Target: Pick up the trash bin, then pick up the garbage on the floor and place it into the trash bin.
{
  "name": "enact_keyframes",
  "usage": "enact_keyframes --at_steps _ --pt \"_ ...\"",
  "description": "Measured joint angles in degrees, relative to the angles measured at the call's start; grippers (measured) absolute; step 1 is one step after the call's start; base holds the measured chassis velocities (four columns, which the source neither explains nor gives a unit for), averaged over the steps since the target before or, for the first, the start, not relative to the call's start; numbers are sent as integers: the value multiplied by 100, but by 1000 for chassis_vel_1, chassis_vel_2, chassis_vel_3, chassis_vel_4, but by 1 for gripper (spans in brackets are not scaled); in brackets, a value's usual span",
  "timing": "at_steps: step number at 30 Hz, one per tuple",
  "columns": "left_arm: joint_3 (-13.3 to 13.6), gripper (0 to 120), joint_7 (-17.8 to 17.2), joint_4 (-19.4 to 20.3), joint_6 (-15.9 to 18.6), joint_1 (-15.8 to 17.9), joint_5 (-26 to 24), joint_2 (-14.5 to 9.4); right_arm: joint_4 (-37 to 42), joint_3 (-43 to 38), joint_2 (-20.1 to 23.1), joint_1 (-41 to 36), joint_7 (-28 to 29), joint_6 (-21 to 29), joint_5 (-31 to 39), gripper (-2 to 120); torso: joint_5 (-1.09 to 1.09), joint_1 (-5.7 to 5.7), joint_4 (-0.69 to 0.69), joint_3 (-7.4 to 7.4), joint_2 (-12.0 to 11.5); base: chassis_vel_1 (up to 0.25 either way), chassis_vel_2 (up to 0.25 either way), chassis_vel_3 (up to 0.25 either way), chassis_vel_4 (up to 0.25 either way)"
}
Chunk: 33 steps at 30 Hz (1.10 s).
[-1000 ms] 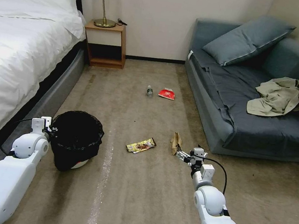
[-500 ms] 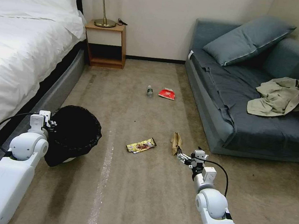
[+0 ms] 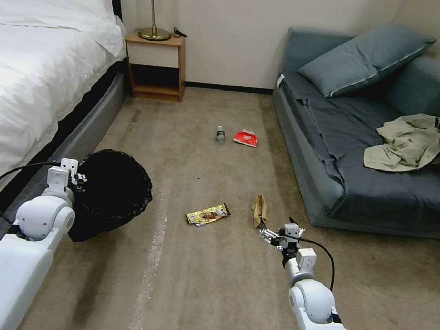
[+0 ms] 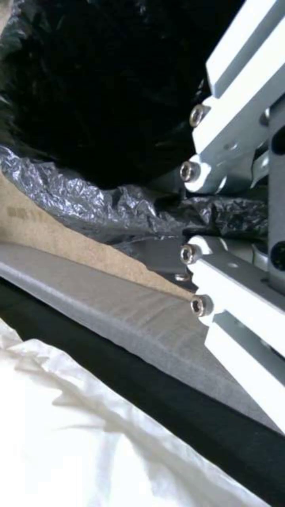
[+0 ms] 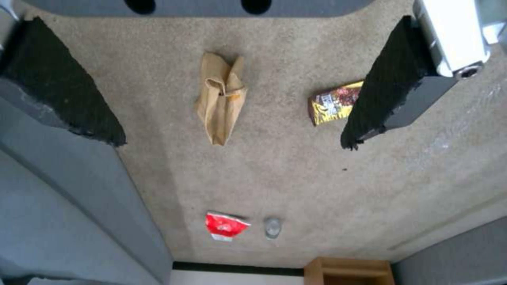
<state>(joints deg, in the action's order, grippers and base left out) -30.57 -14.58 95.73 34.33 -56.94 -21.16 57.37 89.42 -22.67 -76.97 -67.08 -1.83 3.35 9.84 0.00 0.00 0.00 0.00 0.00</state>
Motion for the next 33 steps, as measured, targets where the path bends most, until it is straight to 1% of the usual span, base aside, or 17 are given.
enact_keyframes --at_steps 18,33 --pt "35 4 53 -66 -42 63 21 -22 -232 84 -67 143 -148 14 19 100 -1 0 0 0 0 0 0 0 0" --pt "40 4 85 -6 -73 -18 19 -22 -273 36 -113 70 -189 -63 -10 100 -1 0 0 0 0 -6 11 10 -7"
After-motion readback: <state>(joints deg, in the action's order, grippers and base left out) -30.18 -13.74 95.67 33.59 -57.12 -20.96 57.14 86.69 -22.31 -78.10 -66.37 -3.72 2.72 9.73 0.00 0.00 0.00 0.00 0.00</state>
